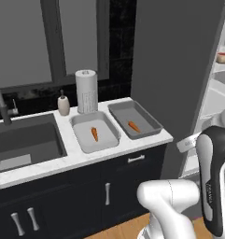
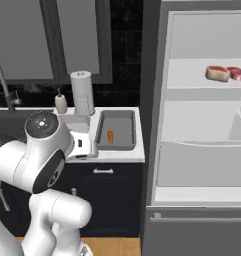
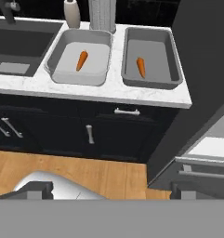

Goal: Place one carrot and one steak in each tupperware on the nearby counter, to pack two identical lunches.

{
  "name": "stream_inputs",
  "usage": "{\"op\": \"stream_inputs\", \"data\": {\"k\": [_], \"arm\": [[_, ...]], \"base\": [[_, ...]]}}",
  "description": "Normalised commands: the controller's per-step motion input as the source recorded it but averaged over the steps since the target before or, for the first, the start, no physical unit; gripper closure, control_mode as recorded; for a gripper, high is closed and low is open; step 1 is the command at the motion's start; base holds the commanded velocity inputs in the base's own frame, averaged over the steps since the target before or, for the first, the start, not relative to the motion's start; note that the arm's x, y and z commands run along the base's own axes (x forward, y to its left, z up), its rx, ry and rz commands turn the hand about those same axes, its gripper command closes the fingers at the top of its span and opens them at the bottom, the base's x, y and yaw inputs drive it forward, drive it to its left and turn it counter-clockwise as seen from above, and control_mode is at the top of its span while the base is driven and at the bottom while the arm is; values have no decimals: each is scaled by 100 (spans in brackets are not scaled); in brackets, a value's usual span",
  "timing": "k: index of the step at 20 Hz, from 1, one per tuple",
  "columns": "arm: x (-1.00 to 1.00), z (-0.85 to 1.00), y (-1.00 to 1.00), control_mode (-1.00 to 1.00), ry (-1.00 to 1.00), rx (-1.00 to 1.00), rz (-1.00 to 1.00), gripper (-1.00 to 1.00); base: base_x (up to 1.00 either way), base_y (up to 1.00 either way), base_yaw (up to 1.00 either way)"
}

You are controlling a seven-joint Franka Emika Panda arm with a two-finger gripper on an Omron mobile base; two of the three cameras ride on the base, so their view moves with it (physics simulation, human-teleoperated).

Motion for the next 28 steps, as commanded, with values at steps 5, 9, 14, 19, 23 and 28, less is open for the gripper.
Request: {"op": "stream_inputs", "data": {"k": [5, 9, 14, 19, 23, 28], "arm": [[0, 0, 0, 100, 0, 0, 0, -100], [0, 0, 0, 100, 0, 0, 0, -100], [0, 0, 0, 100, 0, 0, 0, -100], [0, 0, 0, 100, 0, 0, 0, -100], [0, 0, 0, 100, 0, 0, 0, -100], [0, 0, 0, 100, 0, 0, 0, -100]], "base": [[-25, -65, -17], [14, -87, -5], [36, -88, 0], [47, -51, 1], [65, -35, 10], [68, -13, 17]]}}
